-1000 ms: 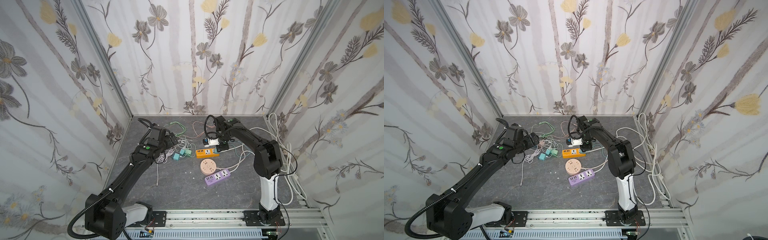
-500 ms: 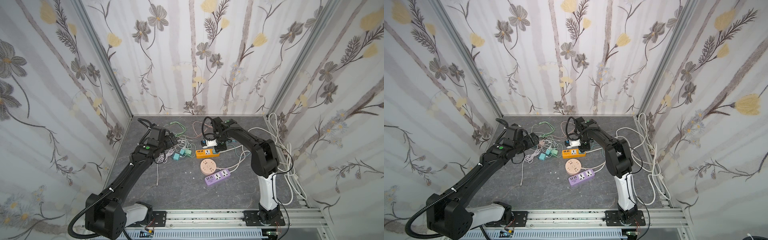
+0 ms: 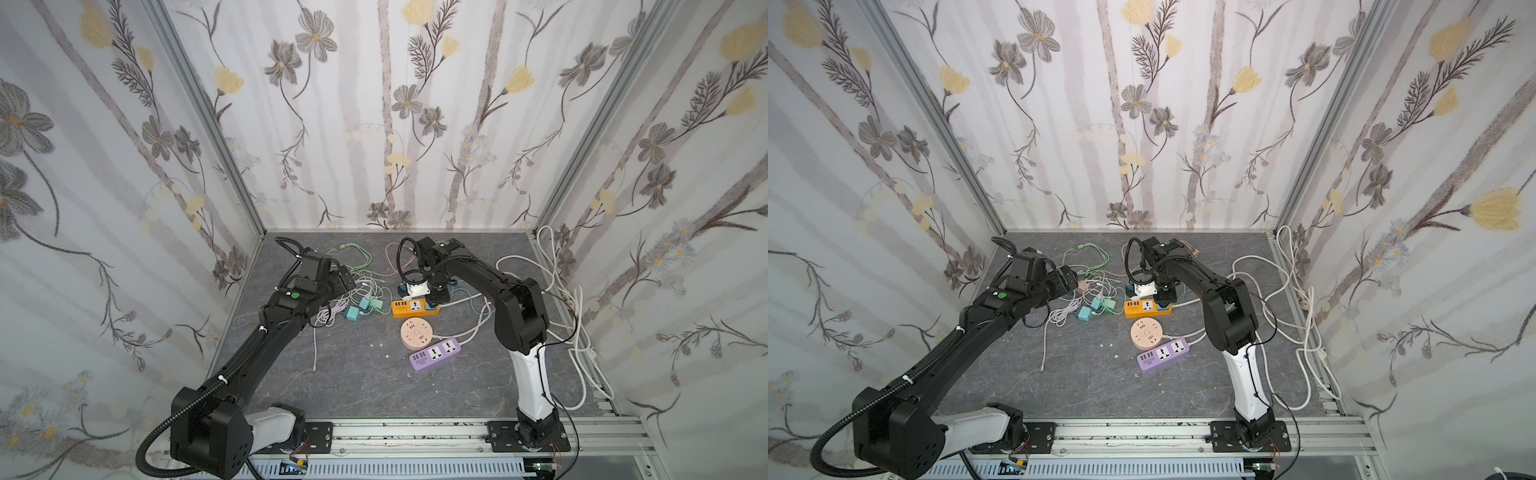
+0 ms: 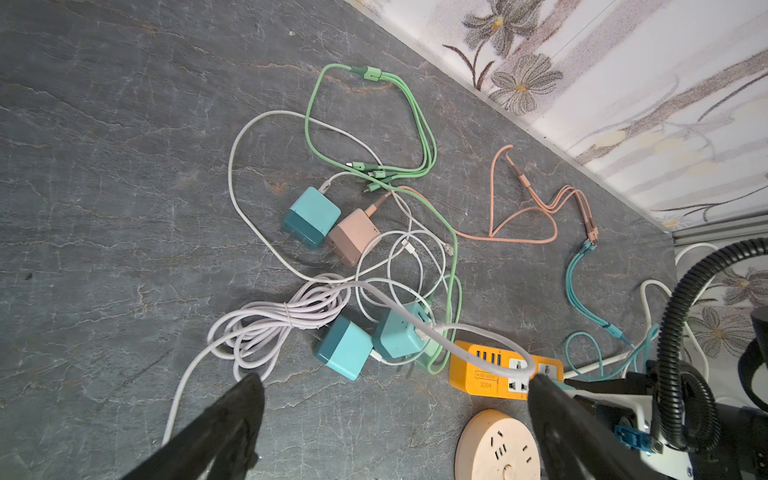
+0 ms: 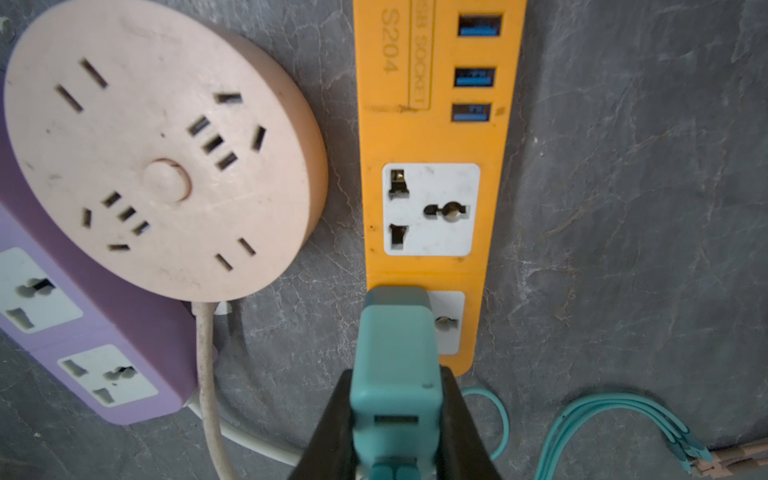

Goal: Insert the plug
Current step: 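Push the teal charger prongs into the orange strip socket with the right gripper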

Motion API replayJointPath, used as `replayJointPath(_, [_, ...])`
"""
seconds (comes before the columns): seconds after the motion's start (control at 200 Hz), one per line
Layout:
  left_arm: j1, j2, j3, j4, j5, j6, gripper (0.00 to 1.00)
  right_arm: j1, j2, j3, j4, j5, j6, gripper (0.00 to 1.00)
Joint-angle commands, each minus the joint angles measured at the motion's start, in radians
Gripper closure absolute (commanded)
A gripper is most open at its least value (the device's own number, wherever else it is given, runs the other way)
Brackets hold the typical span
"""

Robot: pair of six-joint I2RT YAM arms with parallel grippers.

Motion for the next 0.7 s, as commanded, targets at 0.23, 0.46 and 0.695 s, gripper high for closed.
replayJointPath(0.23, [0.002,-0.001,0.003,0.014,0.003,0.001,0.0,0.025,0.034,-0.089,-0.015,0.067,0.088,0.88])
replayJointPath(0.46, [0.002,0.0,0.004,0.017,0.009,-0.002,0.0,0.024,-0.018,-0.103,-0.006,-0.002,0.095,0.62])
replayJointPath(0.695, [0.002,0.007,0.011,0.015,0.011,-0.003,0.0,0.003,-0.087,-0.127,0.009,-0.077,0.083,0.41])
